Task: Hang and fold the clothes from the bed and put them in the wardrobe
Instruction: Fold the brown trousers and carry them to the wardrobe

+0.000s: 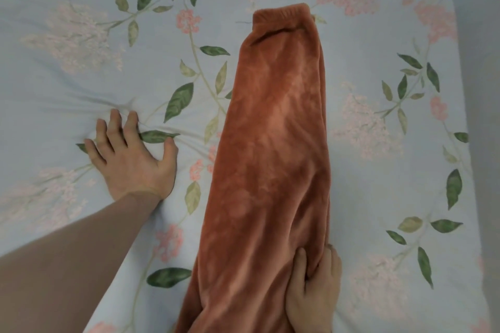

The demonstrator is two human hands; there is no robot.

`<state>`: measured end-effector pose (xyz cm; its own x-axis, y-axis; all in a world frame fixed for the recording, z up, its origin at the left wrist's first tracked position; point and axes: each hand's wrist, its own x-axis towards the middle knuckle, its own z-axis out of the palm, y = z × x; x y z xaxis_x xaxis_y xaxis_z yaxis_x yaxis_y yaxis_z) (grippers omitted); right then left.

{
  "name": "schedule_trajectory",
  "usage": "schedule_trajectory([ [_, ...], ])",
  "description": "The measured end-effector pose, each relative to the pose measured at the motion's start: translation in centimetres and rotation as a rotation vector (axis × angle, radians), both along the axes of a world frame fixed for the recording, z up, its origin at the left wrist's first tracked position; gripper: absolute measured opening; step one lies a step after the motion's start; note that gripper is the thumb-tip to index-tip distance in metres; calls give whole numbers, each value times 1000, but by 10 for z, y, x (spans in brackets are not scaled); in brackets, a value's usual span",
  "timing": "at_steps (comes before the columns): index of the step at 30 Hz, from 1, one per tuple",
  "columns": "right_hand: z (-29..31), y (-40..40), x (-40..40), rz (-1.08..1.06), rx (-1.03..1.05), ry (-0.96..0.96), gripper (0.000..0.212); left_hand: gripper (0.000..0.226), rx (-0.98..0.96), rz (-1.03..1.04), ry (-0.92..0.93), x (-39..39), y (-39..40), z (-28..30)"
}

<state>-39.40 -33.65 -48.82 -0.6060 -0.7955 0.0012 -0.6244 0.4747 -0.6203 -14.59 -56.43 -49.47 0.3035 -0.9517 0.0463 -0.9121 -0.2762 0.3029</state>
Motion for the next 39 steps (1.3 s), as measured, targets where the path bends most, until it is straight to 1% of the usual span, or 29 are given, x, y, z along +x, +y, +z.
schedule_trajectory([
  [4, -3, 2, -1, -47, -18, -53, 35, 79, -13, -8, -10, 2, 3, 1],
  [7, -1, 5, 0, -73, -17, -67, 31, 79, 0, -12, -8, 2, 4, 6],
  [9, 1, 9, -2, -60, -39, -52, 30, 80, 23, -39, 24, 3, 10, 9],
  [11, 1, 10, -4, -45, -58, -47, 29, 82, 50, -85, 95, 3, 28, 14],
  [15, 9, 20, -3, -11, -107, -88, 33, 84, 156, -197, 290, -8, 113, 29],
  [17, 23, 34, 0, -5, -101, -144, 35, 76, 211, -238, 456, -13, 163, 42],
  [19, 33, 60, 3, 3, -75, -186, 34, 63, 260, -272, 628, -12, 208, 57],
  [20, 34, 77, 4, 19, -53, -203, 31, 57, 289, -295, 683, -9, 230, 63],
  [22, 38, 118, 8, 69, 43, -220, 16, 48, 369, -335, 707, -5, 273, 74],
  [23, 41, 139, 10, 96, 112, -210, 20, 46, 421, -340, 692, -3, 293, 79],
  [24, 42, 161, 11, 116, 159, -200, 29, 44, 457, -336, 672, -1, 310, 82],
  [27, 55, 214, 14, 109, 259, -177, 29, 29, 441, -242, 676, 1, 340, 95],
  [29, 62, 239, 12, 48, 267, -226, 40, 16, 431, -65, 784, 1, 343, 107],
  [30, 68, 248, 11, -13, 255, -264, 42, 13, 414, 34, 851, 2, 343, 113],
  [31, 76, 254, 11, -81, 252, -313, 42, 15, 397, 119, 909, 3, 343, 119],
  [33, 91, 265, 11, -170, 284, -399, 42, 31, 409, 204, 958, 5, 350, 128],
  [35, 104, 277, 17, -155, 348, -508, 36, 46, 537, 199, 913, 9, 369, 128],
  [36, 109, 284, 22, -141, 389, -583, 38, 54, 632, 181, 884, 10, 384, 124],
  [38, 106, 301, 27, -127, 462, -656, 60, 69, 821, 118, 833, 10, 421, 118],
  [39, 101, 309, 27, -122, 521, -662, 67, 67, 895, 95, 835, 7, 440, 119],
])
